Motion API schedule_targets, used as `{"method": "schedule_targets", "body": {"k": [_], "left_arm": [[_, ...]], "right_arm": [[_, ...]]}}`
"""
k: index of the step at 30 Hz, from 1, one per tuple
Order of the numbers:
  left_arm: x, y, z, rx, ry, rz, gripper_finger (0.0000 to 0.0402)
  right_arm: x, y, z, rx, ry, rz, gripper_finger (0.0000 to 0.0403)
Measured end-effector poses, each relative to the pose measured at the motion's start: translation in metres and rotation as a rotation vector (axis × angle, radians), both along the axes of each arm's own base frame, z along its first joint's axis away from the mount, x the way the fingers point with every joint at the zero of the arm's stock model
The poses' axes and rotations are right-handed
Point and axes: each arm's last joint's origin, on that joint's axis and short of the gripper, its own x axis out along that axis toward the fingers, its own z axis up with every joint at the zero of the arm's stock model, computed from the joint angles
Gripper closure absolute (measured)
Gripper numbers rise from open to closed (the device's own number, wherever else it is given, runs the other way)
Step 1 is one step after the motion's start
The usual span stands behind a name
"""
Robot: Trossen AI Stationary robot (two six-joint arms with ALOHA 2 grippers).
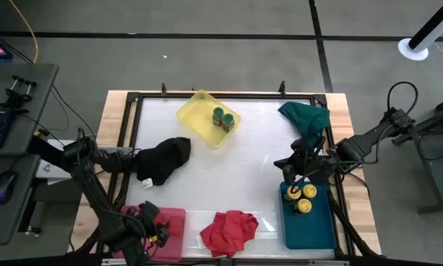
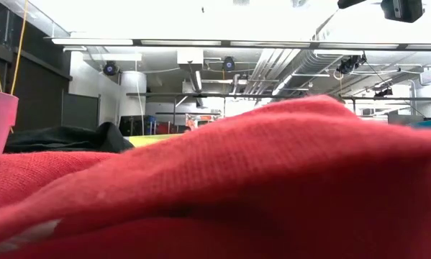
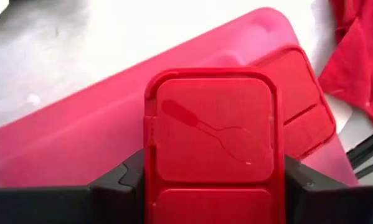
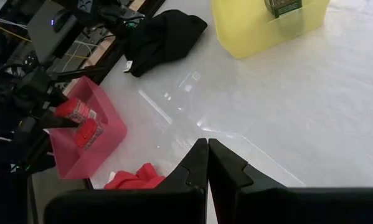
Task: Sort spices by type
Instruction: Put the red seasoning can into the red bin
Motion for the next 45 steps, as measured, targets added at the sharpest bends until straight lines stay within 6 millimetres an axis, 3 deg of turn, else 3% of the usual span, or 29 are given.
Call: {"method": "schedule_targets", "body": {"k": [8, 17, 24, 32, 45], "left_arm": [[0.010, 0.007, 0.000, 0.027, -0.021, 0.013, 0.0220], [-0.001, 0.003, 0.000, 0.019, 0.033, 0.012, 0.0220], [0.005, -0.001, -0.013, 0.034, 0.038, 0.035, 0.0220], [0.016, -0.004, -0.026, 0.023, 0.030, 0.071, 0.0178], [0.017, -0.001, -0.015, -0.028, 0.018, 0.088, 0.0169]], "right_arm": [[0.000, 0.000, 0.000, -0.001, 0.000, 0.000, 0.0402], [0.000, 0.000, 0.000, -0.001, 0.001, 0.001, 0.0402], [0.000, 0.000, 0.000, -0.002, 0.001, 0.001, 0.0402], [0.000, 0.000, 0.000, 0.000, 0.000, 0.000, 0.0402], [0.000, 0.000, 0.000, 0.002, 0.006, 0.005, 0.0402]]}}
